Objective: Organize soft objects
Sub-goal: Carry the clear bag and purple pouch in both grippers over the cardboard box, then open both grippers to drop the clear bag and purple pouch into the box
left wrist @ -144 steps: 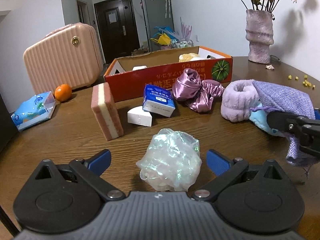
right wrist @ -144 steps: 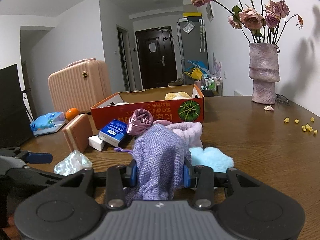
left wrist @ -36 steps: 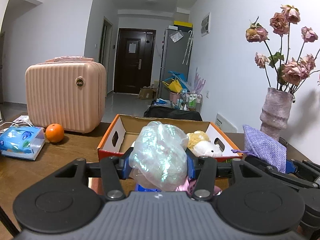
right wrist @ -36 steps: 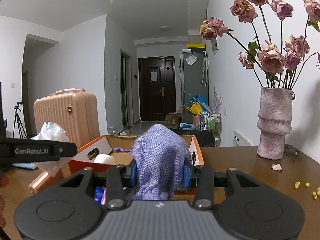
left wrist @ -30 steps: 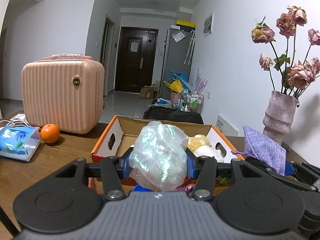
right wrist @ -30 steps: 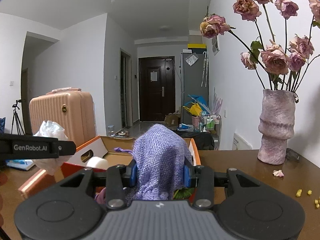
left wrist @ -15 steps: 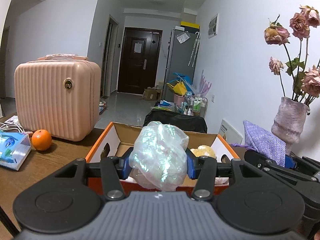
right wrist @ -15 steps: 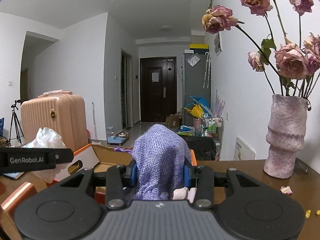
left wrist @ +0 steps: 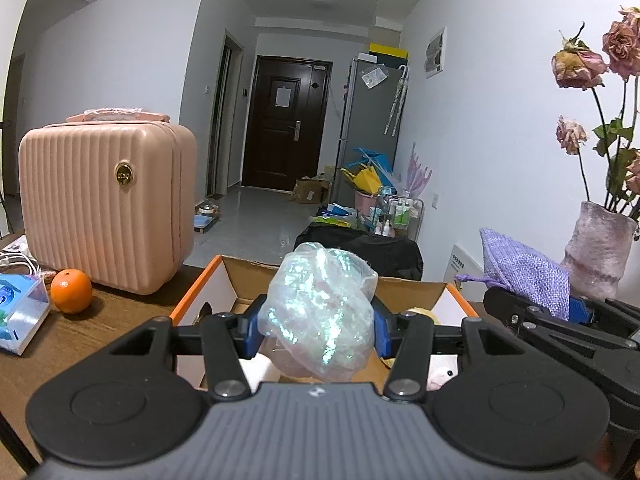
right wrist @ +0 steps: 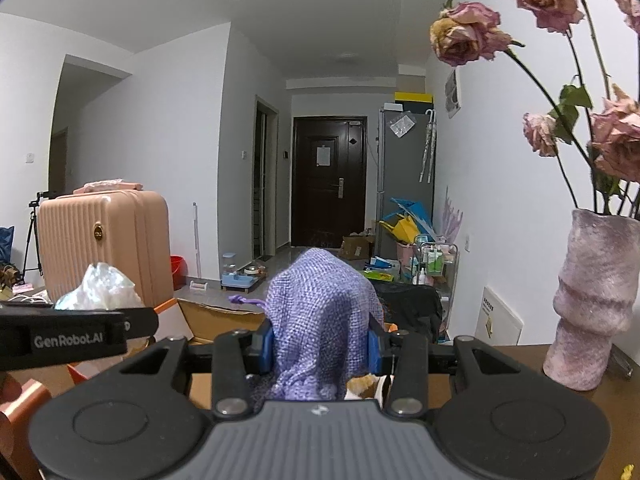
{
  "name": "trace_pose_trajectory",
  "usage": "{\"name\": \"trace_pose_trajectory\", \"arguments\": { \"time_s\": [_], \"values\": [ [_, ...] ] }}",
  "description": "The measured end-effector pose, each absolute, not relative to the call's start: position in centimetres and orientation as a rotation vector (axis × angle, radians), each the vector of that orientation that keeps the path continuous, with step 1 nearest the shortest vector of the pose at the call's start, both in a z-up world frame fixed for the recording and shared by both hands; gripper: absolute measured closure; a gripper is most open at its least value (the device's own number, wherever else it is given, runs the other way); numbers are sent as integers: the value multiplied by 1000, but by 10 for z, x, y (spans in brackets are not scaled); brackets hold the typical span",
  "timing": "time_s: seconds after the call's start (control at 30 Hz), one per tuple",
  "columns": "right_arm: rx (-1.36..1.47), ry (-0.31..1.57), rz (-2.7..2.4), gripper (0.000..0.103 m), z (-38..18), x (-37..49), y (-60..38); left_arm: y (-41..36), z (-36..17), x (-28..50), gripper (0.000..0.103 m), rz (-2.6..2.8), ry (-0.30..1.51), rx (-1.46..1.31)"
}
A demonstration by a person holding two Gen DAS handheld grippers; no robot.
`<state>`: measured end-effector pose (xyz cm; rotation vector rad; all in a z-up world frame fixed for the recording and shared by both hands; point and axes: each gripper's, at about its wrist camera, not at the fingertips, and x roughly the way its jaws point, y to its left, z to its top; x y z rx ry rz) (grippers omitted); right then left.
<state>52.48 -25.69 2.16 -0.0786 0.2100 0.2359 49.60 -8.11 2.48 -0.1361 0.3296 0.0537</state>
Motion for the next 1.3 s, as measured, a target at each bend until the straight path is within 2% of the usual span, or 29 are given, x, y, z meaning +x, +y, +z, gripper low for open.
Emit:
{"name": "trace_pose_trajectory", "arguments": {
  "time_s": [1.3],
  "values": [
    [-80, 361, 282, 62, -2, 603, -237, -79, -1, 568, 51, 279, 432, -151]
  ]
}}
